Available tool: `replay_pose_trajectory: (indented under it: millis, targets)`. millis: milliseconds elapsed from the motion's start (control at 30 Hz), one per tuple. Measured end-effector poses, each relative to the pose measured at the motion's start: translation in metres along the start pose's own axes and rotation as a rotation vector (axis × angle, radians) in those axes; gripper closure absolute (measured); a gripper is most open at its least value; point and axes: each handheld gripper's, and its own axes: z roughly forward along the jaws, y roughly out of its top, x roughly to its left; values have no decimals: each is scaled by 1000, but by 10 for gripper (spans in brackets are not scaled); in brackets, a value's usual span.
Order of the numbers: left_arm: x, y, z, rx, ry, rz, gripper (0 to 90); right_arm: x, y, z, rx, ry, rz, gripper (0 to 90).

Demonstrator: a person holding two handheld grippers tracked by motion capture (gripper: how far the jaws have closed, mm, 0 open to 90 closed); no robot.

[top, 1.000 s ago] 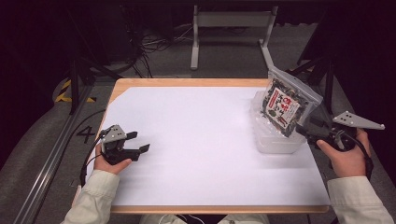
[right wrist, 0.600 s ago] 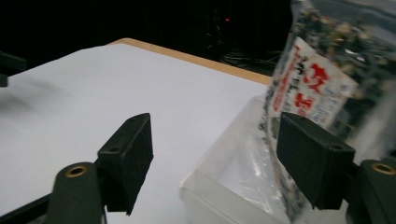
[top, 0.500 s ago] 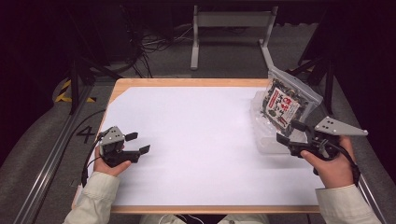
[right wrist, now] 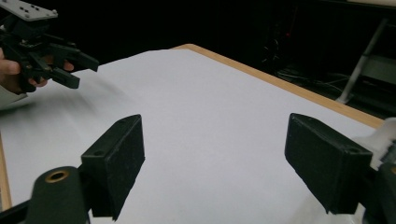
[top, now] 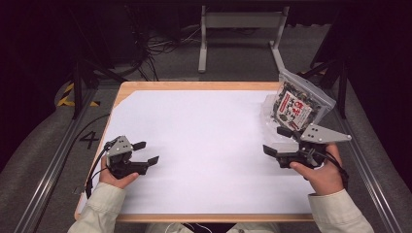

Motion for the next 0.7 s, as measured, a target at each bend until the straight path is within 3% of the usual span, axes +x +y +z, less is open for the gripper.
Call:
replay_pose_trajectory:
  millis: [367,700]
  targets:
    - [-2,-1,1,5,0,-2,244,13,-22,33,-1,71,-8,196]
    - [1,-6,2,-20,4,-30,249,13,-48,52,8,93,-10,197]
